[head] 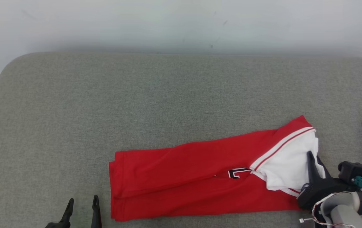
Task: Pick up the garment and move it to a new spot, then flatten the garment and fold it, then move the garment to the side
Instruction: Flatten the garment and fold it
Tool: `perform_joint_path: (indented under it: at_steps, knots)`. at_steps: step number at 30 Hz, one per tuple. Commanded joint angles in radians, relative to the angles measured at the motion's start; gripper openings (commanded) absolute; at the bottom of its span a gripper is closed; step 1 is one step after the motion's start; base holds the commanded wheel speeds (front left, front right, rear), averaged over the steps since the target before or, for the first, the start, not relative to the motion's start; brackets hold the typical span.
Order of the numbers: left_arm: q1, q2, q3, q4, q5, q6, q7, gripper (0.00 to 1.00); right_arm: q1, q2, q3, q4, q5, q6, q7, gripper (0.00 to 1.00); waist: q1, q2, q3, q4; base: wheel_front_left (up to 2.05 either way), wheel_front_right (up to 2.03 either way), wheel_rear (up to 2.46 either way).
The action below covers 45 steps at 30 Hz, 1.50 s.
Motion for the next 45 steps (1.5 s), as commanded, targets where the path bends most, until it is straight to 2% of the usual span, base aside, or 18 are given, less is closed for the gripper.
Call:
perform_joint_path:
  at_steps: [1, 5, 11, 17, 22, 30, 39, 45]
  knots:
    - [-0.003, -0.001, -0.001, 0.004, -0.004, 0.003, -0.003, 1.00, 0.014, 0.014, -0.006, -0.029, -0.016, -0.003, 0.000, 0.00, -0.0001, -0.0002, -0.005, -0.007, 0.00, 0.00, 0.00]
    - [0.006, -0.001, 0.000, 0.010, -0.002, 0.002, -0.003, 1.00, 0.058, 0.056, 0.002, -0.133, -0.028, -0.003, 0.000, 0.00, -0.0001, -0.0002, -0.017, -0.020, 0.00, 0.00, 0.00]
    - [0.013, -0.001, -0.003, 0.015, 0.005, -0.004, -0.003, 1.00, 0.102, 0.082, 0.101, -0.235, -0.009, -0.003, 0.000, 0.00, -0.0001, -0.0002, -0.039, -0.030, 0.00, 0.00, 0.00]
    - [0.019, -0.001, -0.022, 0.023, 0.001, -0.006, -0.003, 1.00, 0.124, 0.092, 0.306, -0.273, 0.063, -0.003, 0.000, 0.00, -0.0001, -0.0002, -0.059, -0.021, 0.00, 0.00, 0.00]
    - [0.027, -0.001, -0.047, 0.027, 0.000, -0.011, -0.003, 1.00, 0.099, 0.102, 0.469, -0.264, 0.135, -0.003, 0.005, 0.00, -0.0001, -0.0002, -0.068, 0.015, 0.00, 0.00, 0.00]
    - [0.031, -0.001, -0.096, 0.027, 0.016, -0.008, -0.003, 1.00, 0.017, 0.136, 0.636, -0.201, 0.218, -0.003, 0.008, 0.00, -0.0001, -0.0002, -0.075, 0.129, 0.00, 0.00, 0.00]
    - [0.034, -0.001, -0.126, 0.019, 0.027, -0.011, -0.003, 1.00, -0.061, 0.180, 0.679, -0.100, 0.249, -0.003, -0.001, 0.00, -0.0001, -0.0002, -0.084, 0.273, 0.00, 0.00, 0.00]
    - [0.037, -0.001, -0.134, 0.012, 0.041, -0.019, -0.003, 1.00, -0.096, 0.192, 0.628, -0.069, 0.219, -0.003, -0.002, 0.00, -0.0001, -0.0002, -0.083, 0.341, 0.00, 0.00, 0.00]
